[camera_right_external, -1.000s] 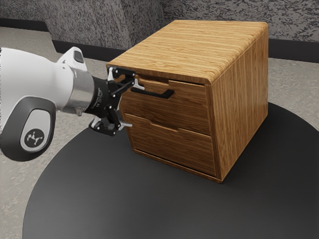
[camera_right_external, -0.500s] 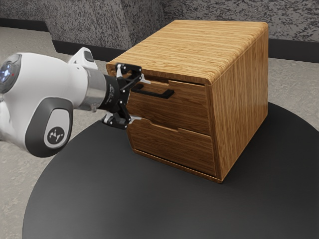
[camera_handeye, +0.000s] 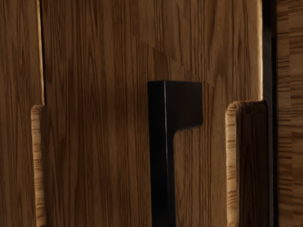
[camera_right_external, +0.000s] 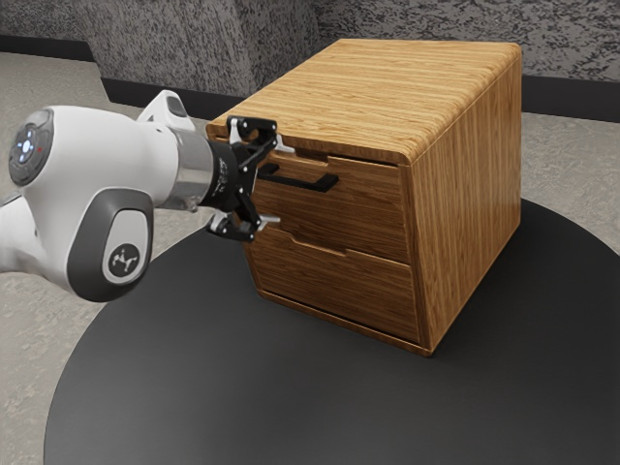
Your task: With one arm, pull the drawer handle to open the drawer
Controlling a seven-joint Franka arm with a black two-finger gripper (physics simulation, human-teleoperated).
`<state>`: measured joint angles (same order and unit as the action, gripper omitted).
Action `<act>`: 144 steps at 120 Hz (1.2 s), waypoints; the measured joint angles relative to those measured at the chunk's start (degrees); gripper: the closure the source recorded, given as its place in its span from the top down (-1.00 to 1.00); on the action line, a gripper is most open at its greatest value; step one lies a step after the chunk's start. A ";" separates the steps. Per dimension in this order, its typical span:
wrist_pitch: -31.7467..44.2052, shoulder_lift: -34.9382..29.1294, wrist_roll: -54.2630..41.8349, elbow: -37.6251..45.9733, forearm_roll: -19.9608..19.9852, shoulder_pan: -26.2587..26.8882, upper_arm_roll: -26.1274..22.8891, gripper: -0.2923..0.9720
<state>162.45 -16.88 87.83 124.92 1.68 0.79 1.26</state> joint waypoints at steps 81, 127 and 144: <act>2.74 2.61 0.66 0.08 0.17 -0.62 -1.07 0.02; 2.51 2.35 0.87 0.00 0.04 -0.59 -1.09 -0.61; 2.36 0.58 0.91 1.19 0.00 -0.59 -1.09 -0.67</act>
<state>164.81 -16.30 88.75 126.11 1.67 0.21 0.16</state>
